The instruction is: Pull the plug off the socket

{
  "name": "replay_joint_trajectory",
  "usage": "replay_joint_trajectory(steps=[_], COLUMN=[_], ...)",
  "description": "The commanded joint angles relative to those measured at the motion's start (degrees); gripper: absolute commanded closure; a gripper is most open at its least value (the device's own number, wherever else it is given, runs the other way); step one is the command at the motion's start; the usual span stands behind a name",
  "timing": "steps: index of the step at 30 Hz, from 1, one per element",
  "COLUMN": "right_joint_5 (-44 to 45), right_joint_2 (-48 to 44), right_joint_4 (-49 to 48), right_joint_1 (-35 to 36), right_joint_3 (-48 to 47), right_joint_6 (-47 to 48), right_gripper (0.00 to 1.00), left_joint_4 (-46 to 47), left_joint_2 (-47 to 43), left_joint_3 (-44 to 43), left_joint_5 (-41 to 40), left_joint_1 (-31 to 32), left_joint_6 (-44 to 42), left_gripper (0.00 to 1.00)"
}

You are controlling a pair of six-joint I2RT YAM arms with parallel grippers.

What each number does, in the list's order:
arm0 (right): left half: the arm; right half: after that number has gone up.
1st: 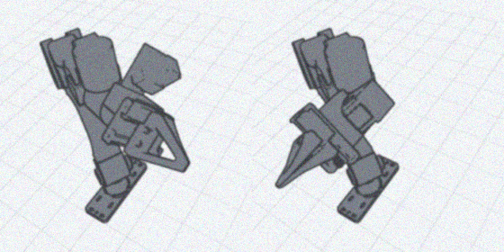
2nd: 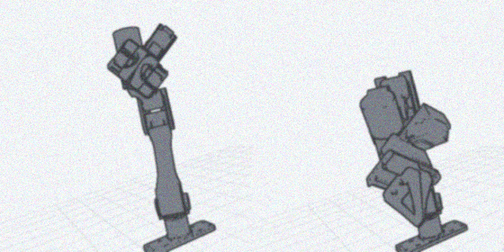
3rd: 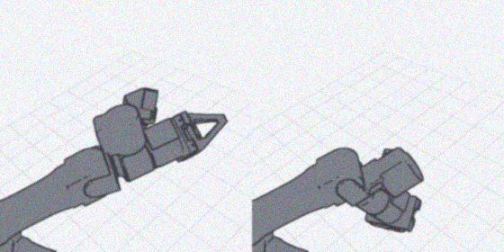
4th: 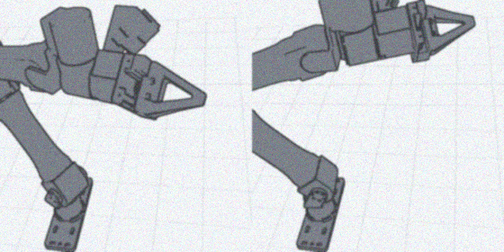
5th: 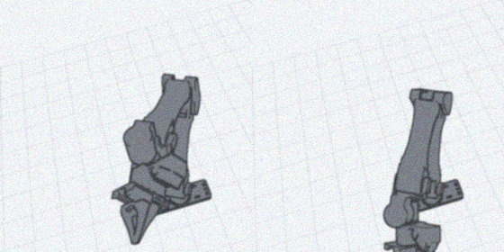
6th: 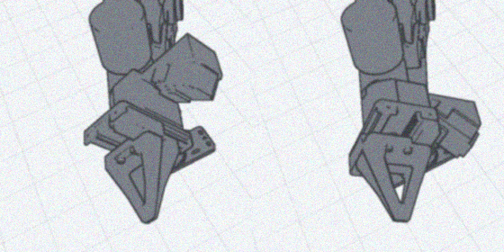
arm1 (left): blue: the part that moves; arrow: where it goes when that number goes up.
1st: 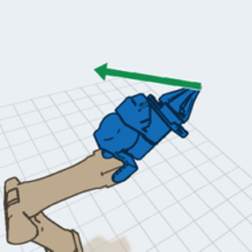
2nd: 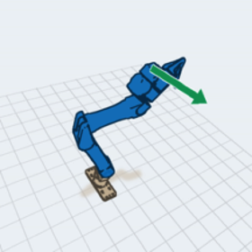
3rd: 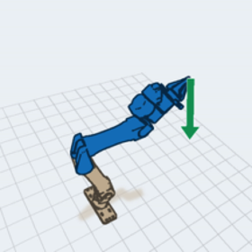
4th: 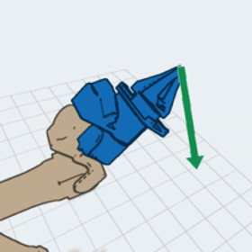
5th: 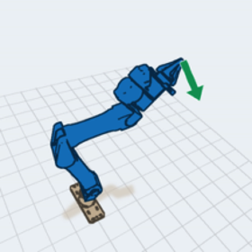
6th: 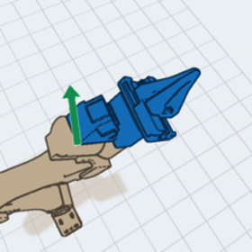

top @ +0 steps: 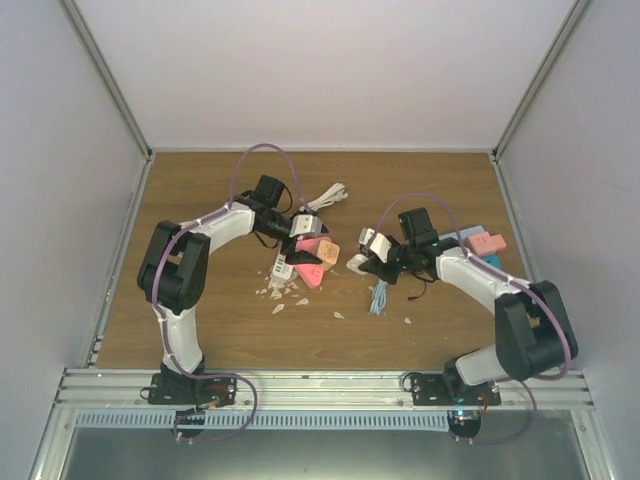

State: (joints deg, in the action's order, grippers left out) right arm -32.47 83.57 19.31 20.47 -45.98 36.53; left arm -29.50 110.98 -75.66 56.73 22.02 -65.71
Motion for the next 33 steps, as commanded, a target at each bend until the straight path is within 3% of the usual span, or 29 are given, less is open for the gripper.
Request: replay_joint_trajectory(steps=[1, 4, 8, 20, 24, 33], right_joint_5=[-5.67, -8.65, -13.25, -26.32, -27.73, -27.41], right_joint_2=[-5.77, -7.80, -10.49, -12.85, -12.99, -12.20], right_joint_4=[1.66, 2.53, 2.41, 3.72, 4.27, 3.63], right_joint_1=[-0.51, -0.51, -0.42, 0.93, 2.23, 2.60], right_joint_3=[-2.65, -5.12, -8.16, -17.51, -17.74, -15.70], right_joint_6=[-2.48, -3.35, -4.30, -6.61, -7.16, -7.47], right_gripper=[0.98, 0.97, 0.96, 0.91, 0.90, 0.90], left_joint_4=[2.78, 1.23, -0.09, 7.80, 11.55, 14.54], left_joint_2=[-6.83, -10.29, -15.18, -24.54, -25.98, -28.27], left_joint_3=[1.54, 2.04, 3.24, 6.14, 6.53, 7.84], left_joint_5=[2.08, 2.94, 6.02, 6.79, 5.65, 6.97], left_joint_1=[-0.54, -0.62, -0.42, 4.01, 4.81, 6.10], left_joint_6=[3.76, 4.77, 9.45, 30.41, 35.95, 39.03], left_gripper=[0.01, 0.01, 0.08, 0.24, 0.32, 0.51])
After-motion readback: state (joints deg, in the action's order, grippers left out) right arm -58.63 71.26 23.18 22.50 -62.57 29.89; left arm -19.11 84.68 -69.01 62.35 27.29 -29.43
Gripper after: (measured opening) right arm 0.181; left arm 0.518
